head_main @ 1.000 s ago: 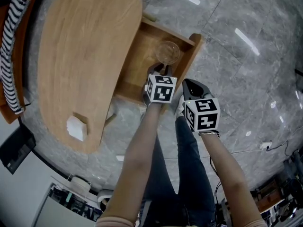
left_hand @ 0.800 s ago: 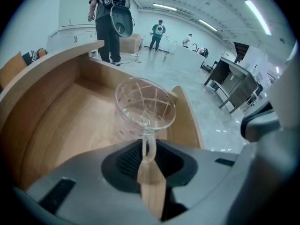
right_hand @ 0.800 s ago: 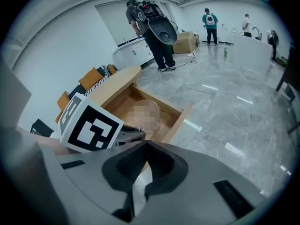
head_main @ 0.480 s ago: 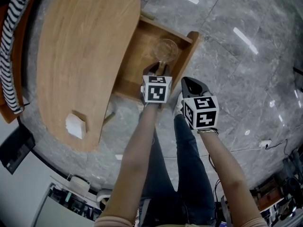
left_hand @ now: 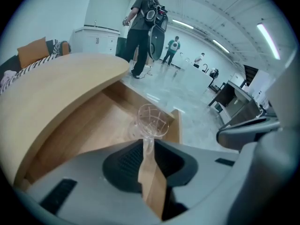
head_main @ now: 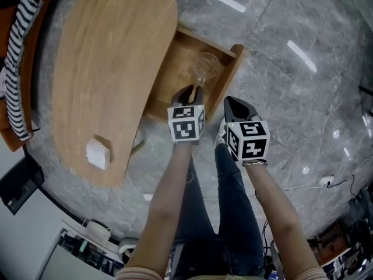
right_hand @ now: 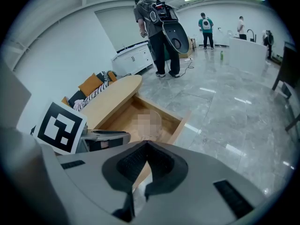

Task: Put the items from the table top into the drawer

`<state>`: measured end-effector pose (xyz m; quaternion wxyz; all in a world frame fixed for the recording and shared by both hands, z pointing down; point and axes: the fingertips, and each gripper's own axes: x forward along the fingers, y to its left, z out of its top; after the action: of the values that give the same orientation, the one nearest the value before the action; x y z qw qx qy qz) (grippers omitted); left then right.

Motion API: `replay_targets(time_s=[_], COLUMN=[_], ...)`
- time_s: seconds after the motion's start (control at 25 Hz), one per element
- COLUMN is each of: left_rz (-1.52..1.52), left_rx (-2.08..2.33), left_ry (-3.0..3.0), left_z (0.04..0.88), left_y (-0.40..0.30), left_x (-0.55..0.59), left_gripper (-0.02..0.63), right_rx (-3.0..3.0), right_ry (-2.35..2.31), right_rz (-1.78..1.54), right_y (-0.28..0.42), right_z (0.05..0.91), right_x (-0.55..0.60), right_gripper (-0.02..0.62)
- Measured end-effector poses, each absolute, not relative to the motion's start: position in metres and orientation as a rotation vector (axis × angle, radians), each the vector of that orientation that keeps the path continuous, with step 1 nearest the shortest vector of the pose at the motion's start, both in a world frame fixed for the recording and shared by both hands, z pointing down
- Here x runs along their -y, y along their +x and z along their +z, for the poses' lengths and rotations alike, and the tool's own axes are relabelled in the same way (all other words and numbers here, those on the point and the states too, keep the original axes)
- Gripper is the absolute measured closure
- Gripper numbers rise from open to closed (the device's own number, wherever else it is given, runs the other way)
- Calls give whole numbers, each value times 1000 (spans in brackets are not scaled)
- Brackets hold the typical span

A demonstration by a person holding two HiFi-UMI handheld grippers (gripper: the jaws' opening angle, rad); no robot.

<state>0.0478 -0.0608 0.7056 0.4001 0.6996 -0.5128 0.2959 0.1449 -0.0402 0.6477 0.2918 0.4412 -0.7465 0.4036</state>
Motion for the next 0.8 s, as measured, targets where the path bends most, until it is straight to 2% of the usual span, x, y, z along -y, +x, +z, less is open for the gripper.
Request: replay_targets(time_s=[0.36, 0.8], left_rz=[669, 629], left_rx=[1322, 1338], left_ry=[1826, 1980], left_z=[618, 525], left_y=[46, 51], left_x=[49, 56], left_gripper=[576, 592], right_rx=[2065, 2153], right_ry=[1228, 1289], right_rz=[1072, 1008], right_y=[143, 147], right_z=[580, 503], right_x=[44, 49], right_gripper=[586, 586])
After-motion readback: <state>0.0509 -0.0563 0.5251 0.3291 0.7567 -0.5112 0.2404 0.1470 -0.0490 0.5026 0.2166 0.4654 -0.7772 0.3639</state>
